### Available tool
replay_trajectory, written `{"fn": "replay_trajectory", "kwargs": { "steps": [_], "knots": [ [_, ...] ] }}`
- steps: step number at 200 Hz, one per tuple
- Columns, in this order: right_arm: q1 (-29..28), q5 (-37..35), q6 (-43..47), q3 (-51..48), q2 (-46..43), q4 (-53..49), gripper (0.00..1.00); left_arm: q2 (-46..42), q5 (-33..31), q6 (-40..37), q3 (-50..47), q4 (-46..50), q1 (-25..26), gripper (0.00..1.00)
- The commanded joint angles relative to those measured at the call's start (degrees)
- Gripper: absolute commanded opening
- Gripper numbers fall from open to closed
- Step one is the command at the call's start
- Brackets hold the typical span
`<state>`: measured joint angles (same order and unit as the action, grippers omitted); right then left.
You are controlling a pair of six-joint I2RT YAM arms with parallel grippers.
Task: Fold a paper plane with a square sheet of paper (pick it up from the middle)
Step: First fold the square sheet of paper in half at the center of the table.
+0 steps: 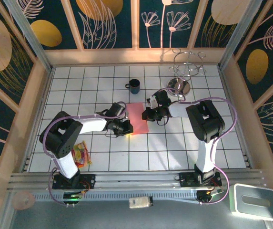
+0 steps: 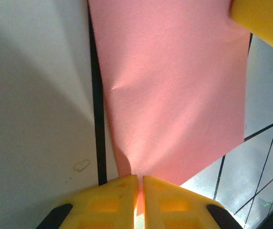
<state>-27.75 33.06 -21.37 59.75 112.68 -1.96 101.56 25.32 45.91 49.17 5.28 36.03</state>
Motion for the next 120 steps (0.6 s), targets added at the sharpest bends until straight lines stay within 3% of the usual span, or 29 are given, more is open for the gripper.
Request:
{"fn": "replay_trajectory", "kwargs": {
  "steps": [1, 30, 59, 120],
  "knots": [
    [0.68, -13.20, 0.22, -3.99, 7.54, -11.54, 0.03, 0.67, -3.66, -4.03, -1.83, 10.39, 0.27, 0.13],
    [0.63, -13.20, 0.09, -4.03, 7.48, -11.40, 0.03, -2.77, -4.95, -5.45, -0.14, 12.67, 0.33, 0.12],
    [0.63, -13.42, 0.09, -4.25, 7.30, -11.41, 0.03, -6.79, -2.29, -3.33, 2.42, 7.46, 0.29, 0.12],
    [0.66, -13.37, -0.32, -4.99, 7.23, -10.74, 0.03, -0.36, 0.43, -0.15, 3.48, 0.79, 1.55, 0.10]
  ]
}}
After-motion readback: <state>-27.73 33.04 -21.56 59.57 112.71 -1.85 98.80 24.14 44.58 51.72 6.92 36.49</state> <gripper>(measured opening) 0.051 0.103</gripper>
